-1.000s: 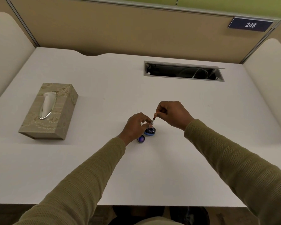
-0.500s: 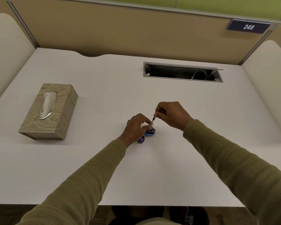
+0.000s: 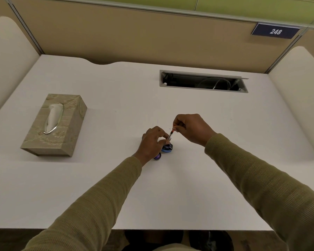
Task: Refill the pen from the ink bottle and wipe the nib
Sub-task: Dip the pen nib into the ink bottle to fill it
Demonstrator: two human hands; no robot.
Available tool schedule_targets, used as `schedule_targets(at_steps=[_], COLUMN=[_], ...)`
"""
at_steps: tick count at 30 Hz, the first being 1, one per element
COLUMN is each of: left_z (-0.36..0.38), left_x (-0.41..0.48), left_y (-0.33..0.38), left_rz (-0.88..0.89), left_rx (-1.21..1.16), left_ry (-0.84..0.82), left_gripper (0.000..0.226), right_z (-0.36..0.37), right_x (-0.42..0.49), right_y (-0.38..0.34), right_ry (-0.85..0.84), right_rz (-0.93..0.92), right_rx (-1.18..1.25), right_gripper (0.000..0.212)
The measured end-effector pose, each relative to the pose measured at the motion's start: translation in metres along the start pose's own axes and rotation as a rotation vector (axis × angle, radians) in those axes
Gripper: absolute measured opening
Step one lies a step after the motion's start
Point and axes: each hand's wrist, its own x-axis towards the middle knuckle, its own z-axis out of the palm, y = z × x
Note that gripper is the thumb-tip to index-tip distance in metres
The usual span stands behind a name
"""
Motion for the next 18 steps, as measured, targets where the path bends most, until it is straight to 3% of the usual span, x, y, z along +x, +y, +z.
schedule_targets(at_steps=[11, 18], left_z=[0.0028, 0.0064], left_x=[-0.0023, -0.0031], left_y=[0.0014, 0.0015], left_rz=[0.042, 0.049], left_rx=[0.001, -0.003], left_ry=[0.031, 0.047], left_gripper=[0.011, 0.010], right_z=[-0.0019, -0.0002], right_x=[-0.0014, -0.0017], right_y=[-0.0040, -0.0053], right_ry=[-0.015, 0.012], right_rz=[-0.046, -0.045], right_rx=[-0.086, -0.158], right_gripper=[0.008, 0.024])
